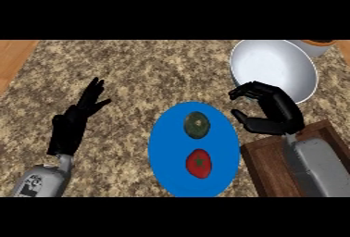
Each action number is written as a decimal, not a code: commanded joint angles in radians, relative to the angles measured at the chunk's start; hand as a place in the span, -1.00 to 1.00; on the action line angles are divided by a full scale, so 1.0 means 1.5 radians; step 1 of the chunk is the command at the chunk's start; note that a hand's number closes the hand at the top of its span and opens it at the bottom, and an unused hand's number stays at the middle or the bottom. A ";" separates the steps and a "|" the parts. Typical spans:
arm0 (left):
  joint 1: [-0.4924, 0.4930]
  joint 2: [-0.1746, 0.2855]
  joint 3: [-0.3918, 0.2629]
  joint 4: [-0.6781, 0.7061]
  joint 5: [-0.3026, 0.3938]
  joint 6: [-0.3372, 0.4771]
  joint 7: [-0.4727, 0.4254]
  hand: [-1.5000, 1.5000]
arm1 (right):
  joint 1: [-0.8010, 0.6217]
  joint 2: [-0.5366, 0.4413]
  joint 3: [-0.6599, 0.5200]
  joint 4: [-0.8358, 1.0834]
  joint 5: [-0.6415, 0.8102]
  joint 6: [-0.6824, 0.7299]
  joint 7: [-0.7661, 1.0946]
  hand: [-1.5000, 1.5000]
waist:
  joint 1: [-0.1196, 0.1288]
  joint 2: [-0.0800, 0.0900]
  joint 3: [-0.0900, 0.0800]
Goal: Pick the squash from the plate and place it in the bowl
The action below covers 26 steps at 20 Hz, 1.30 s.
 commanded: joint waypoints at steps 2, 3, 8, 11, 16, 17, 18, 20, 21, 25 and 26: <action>-0.042 0.023 0.049 -0.026 -0.021 0.035 -0.018 0.00 | -0.059 0.005 -0.057 0.134 -0.065 0.143 -0.161 -1.00 | 0.004 0.007 -0.003; -0.070 0.019 0.053 -0.018 -0.028 0.046 0.001 0.00 | -0.073 -0.012 -0.038 0.142 -0.031 0.180 -0.202 -1.00 | -0.004 0.007 -0.003; -0.041 0.015 0.061 0.009 -0.030 0.041 -0.041 0.00 | -0.168 -0.090 -0.012 0.227 0.105 0.232 -0.303 -1.00 | -0.017 0.001 -0.007; -0.048 0.023 0.077 0.012 -0.022 0.034 -0.034 0.00 | -0.217 -0.134 0.020 0.229 0.160 0.257 -0.291 -1.00 | -0.023 -0.002 -0.007; -0.055 0.018 0.071 0.006 -0.043 0.045 -0.016 0.00 | -0.298 -0.130 0.092 0.231 0.276 0.212 -0.245 -1.00 | -0.030 -0.006 -0.008; -0.039 0.039 0.084 -0.010 -0.027 0.024 -0.009 0.00 | -0.310 -0.110 0.112 0.212 0.288 0.207 -0.212 -1.00 | -0.029 -0.009 -0.008; -0.038 0.005 0.057 -0.013 -0.051 0.053 -0.005 0.00 | -0.316 -0.107 0.133 0.222 0.315 0.211 -0.211 -1.00 | -0.030 -0.008 -0.008; -0.031 -0.005 0.060 0.010 -0.057 0.060 -0.024 0.00 | -0.345 -0.098 0.153 0.217 0.337 0.229 -0.190 -1.00 | -0.035 -0.008 -0.008; -0.040 0.017 0.078 -0.017 -0.034 0.031 -0.002 0.00 | -0.356 -0.073 0.158 0.256 0.363 0.209 -0.206 -1.00 | -0.030 -0.007 -0.008; -0.034 0.028 0.100 -0.018 -0.037 0.022 -0.001 0.00 | -0.355 -0.043 0.188 0.250 0.398 0.244 -0.195 -1.00 | -0.038 -0.009 -0.008; -0.032 0.015 0.092 -0.007 -0.038 0.019 -0.018 0.00 | -0.384 -0.002 0.189 0.280 0.401 0.241 -0.166 -1.00 | -0.036 -0.007 -0.008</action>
